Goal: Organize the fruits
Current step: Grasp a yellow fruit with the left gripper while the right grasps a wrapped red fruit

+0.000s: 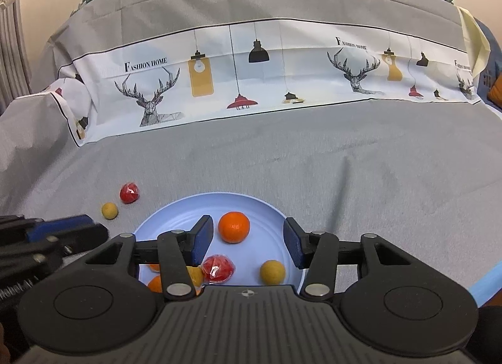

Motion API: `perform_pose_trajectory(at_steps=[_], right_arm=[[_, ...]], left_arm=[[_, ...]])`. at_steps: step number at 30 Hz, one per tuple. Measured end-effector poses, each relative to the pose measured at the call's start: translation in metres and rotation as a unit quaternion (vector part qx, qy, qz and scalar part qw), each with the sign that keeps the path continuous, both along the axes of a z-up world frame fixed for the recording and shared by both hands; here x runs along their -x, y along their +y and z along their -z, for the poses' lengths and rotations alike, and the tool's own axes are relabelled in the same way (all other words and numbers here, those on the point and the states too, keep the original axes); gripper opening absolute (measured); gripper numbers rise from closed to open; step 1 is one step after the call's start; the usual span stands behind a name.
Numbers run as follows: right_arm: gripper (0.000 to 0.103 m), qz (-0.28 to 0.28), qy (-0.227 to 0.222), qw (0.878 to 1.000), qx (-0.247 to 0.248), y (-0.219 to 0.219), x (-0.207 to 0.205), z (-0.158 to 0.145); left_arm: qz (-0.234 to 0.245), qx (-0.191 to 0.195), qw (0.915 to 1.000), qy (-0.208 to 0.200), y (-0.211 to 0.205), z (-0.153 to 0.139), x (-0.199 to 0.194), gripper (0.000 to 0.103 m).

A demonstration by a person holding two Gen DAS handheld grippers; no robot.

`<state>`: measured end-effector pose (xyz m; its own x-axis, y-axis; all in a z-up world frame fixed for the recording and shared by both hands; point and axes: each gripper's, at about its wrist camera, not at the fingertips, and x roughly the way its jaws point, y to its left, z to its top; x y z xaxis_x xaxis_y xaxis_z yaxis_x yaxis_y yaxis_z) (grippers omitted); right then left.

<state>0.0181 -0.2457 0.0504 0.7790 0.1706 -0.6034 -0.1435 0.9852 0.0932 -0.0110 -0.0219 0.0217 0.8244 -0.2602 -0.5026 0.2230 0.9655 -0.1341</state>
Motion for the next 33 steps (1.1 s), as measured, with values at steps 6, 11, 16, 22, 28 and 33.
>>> perform_pose_trajectory(at_steps=[6, 11, 16, 22, 28, 33], right_arm=[[0.018, -0.003, -0.009, 1.000, -0.028, -0.006, 0.002, -0.006], [0.018, -0.010, -0.007, 0.999, -0.051, -0.009, 0.000, -0.009], [0.018, -0.025, -0.006, 0.997, -0.067, -0.005, -0.002, -0.011], [0.019, -0.044, -0.001, 0.996, -0.080, 0.001, -0.005, -0.011], [0.018, -0.050, 0.010, 0.995, -0.087, 0.011, -0.010, -0.012], [0.018, -0.068, 0.017, 0.993, -0.096, 0.022, -0.015, -0.013]], left_arm=[[-0.009, -0.036, 0.9992, -0.019, 0.022, -0.018, -0.002, 0.020], [-0.059, -0.021, 0.9977, 0.024, 0.055, -0.004, -0.022, 0.020], [-0.095, -0.023, 0.9942, 0.045, 0.058, 0.003, -0.033, 0.020], [-0.084, -0.032, 0.9949, 0.046, 0.053, 0.008, -0.040, 0.020], [-0.110, -0.036, 0.9912, 0.064, 0.053, 0.021, -0.060, 0.020], [-0.135, -0.048, 0.9860, 0.086, 0.052, 0.037, -0.080, 0.021]])
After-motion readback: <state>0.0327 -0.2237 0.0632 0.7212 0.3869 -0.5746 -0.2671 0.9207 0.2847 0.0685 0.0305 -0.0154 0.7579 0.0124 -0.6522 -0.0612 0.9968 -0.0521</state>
